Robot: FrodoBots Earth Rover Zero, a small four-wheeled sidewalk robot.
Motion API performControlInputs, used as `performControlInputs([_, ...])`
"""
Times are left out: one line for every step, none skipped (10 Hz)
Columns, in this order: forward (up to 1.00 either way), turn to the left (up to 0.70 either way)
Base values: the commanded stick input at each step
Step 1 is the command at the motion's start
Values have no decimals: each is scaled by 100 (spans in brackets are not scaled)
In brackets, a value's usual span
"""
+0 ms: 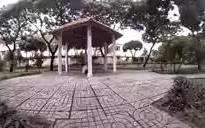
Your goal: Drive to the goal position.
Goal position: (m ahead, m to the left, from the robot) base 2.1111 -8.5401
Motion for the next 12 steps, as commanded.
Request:
performControlInputs([100, -27])
performControlInputs([100, -27])
performControlInputs([100, -27])
performControlInputs([100, -27])
performControlInputs([100, -27])
performControlInputs([100, -27])
performControlInputs([100, -20])
performControlInputs([100, 0])
performControlInputs([100, 0])
performControlInputs([100, 0])
performControlInputs([100, 0])
performControlInputs([100, -27])
